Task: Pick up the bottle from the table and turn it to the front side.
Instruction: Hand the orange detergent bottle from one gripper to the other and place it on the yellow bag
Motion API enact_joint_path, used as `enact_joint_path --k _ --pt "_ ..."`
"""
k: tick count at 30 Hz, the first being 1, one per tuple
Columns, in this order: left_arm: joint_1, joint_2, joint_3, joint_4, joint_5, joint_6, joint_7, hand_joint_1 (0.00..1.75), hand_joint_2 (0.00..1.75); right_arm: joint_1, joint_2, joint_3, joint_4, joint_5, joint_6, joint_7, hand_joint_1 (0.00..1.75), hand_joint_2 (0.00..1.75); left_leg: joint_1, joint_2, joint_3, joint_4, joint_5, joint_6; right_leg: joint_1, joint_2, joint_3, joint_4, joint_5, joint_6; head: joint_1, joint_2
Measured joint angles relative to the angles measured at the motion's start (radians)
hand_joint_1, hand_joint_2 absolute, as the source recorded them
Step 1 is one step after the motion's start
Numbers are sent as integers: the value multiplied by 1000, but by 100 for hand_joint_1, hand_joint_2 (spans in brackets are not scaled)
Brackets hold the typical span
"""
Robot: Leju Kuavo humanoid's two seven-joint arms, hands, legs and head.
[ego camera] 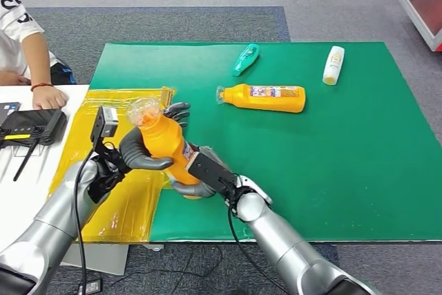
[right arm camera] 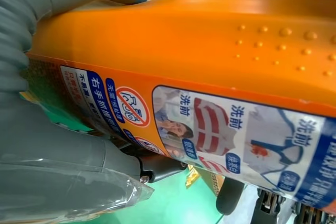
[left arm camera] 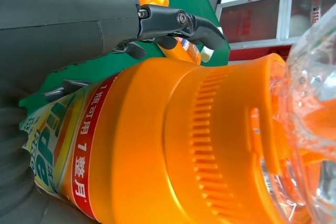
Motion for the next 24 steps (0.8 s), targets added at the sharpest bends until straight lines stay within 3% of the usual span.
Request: enact_joint_path --k 24 --pt "1 -25 2 7 3 -24 7 0 175 -5 9 37 7 3 -18 8 175 175 0 0 0 0 0 0 0 0 0 0 0 0 0 0"
